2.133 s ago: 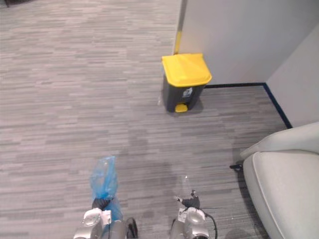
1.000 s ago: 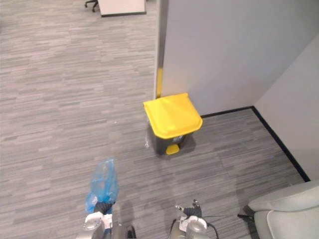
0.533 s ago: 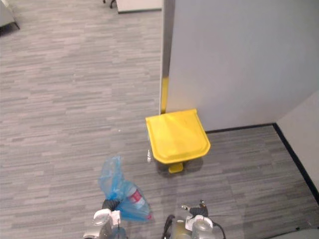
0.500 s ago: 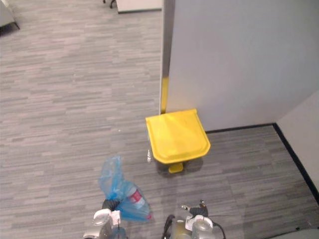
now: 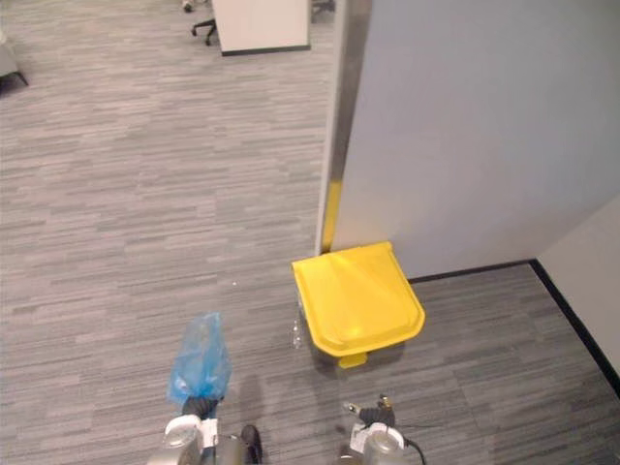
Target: Gather rubbish on tea table into small bin, then transfer packed bag to large trash can.
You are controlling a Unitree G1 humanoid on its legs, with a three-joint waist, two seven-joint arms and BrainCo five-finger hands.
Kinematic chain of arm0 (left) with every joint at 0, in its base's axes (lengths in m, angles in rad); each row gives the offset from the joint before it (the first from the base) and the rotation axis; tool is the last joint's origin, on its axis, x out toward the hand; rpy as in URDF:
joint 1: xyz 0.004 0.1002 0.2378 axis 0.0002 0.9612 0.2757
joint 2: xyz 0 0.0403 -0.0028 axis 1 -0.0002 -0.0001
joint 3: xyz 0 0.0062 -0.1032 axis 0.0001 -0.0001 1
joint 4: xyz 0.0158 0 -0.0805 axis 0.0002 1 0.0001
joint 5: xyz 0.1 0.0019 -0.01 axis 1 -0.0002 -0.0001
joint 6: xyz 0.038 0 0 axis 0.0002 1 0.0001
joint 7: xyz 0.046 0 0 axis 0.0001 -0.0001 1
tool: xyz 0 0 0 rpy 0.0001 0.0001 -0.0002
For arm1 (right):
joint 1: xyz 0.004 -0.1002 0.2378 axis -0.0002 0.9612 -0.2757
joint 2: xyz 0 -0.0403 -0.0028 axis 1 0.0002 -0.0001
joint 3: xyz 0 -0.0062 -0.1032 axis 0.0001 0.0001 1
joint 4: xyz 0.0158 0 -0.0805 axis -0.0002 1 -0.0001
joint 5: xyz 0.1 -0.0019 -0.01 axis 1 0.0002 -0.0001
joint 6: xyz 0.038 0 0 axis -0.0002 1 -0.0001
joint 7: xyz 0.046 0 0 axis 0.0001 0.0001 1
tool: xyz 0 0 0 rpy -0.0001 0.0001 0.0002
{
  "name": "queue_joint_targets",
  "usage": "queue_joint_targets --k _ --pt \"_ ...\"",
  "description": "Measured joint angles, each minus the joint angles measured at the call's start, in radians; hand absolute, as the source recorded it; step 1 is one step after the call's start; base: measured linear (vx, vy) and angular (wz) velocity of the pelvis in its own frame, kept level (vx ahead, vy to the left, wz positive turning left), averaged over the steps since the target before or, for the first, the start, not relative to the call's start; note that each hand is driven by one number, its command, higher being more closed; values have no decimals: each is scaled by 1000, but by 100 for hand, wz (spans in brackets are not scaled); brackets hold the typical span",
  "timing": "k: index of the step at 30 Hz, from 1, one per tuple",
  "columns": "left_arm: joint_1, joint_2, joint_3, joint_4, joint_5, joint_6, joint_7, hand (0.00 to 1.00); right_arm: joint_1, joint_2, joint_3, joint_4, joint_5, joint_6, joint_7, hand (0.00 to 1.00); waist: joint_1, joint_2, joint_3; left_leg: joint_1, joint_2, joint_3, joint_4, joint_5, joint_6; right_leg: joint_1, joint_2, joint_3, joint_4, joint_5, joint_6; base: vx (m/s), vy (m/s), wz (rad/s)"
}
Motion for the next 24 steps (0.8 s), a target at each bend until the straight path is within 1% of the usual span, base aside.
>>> queue_joint_targets --k 5,6,11,12,13,14,15,16,17,18,19,20,21,22,23,24 --pt "6 -3 -8 22 0 -1 0 100 0 -35 16 16 -1 0 0 0 -2 3 -3 30 -6 0 -86 42 2 -25 11 37 -17 35 -5 -53 -7 -26" --pt "6 0 -7 32 0 0 0 100 1 -53 22 18 -2 0 0 0 -5 2 -3 30 -11 1 -101 51 7 -33 9 44 -22 44 -1 -97 59 -14" --pt "7 9 -8 40 0 -1 -4 100 1 -52 26 32 -6 2 0 0 -8 -10 -10 41 -48 8 -168 87 25 -61 -15 64 -33 48 3 -101 75 -9" --pt "7 9 -7 38 0 -1 -5 100 1 -49 31 32 -9 5 1 0 -7 -14 -8 41 -60 6 -171 79 25 -72 -27 66 -14 30 1 -102 87 -8" --pt "7 10 -5 33 0 -1 -5 100 0 -48 31 31 -9 7 1 0 -7 -20 -5 40 -75 -1 -160 64 36 -86 -45 65 27 4 3 -99 105 -3" --pt "8 11 -5 30 0 -1 -5 100 1 -48 31 31 -9 7 2 0 -7 -23 -3 40 -83 -6 -154 57 36 -91 -52 65 42 -8 6 -46 91 12" --pt "10 12 -6 21 0 -1 -5 100 7 -45 28 27 -9 9 1 0 -7 -41 -2 31 -107 -10 -117 33 52 -106 -83 62 95 -43 8 -34 102 24" --pt "9 12 -6 10 0 -1 -6 100 18 -38 25 13 -9 11 2 0 -9 -54 3 8 -115 -15 -47 5 66 -106 -106 50 124 -51 10 12 101 34" --pt "9 8 -5 -6 0 -2 -6 100 32 -51 18 8 -9 10 2 0 -12 -44 9 -33 -100 -39 62 -58 62 -112 -117 29 210 -63 12 10 71 25" --pt "9 -3 9 -8 0 -2 -5 100 32 -47 9 -6 0 11 7 0 -8 -29 19 -45 -83 -56 120 -108 75 -196 -126 -8 434 -24 -22 4 66 18" --pt "12 -3 17 -8 0 -1 -5 100 30 -45 9 -22 -1 11 7 0 -9 -21 21 -39 -79 -64 121 -110 77 -228 -127 -15 494 2 -44 5 72 28" --pt "10 1 31 -2 -1 0 -3 100 20 -43 7 -31 -6 0 8 0 -21 -13 29 -16 -65 -91 92 -111 80 -300 -113 -36 603 28 -75 117 108 36" --pt "1 17 45 1 -2 -1 1 100 16 -21 -11 -7 -9 0 7 0 -21 -52 29 9 -93 -109 87 -135 95 -334 -109 -79 553 -15 -66 195 116 41" --pt "-10 20 47 1 -2 0 2 100 13 -18 -22 -15 -9 -2 6 0 -21 -58 42 -15 -85 -109 169 -151 111 -344 -106 -97 534 -28 -61 318 64 7" --pt "-44 22 43 14 -2 2 3 100 -4 -19 -44 -29 -18 -10 7 0 -2 -56 100 14 -58 -97 265 -247 114 -371 -87 -138 488 -33 -48 265 6 -16" --pt "-64 29 42 23 -2 2 3 100 -17 -20 -51 -40 -16 -5 8 0 5 -54 109 9 -54 -98 316 -288 120 -408 -64 -165 383 -1 -38 216 -42 -24"
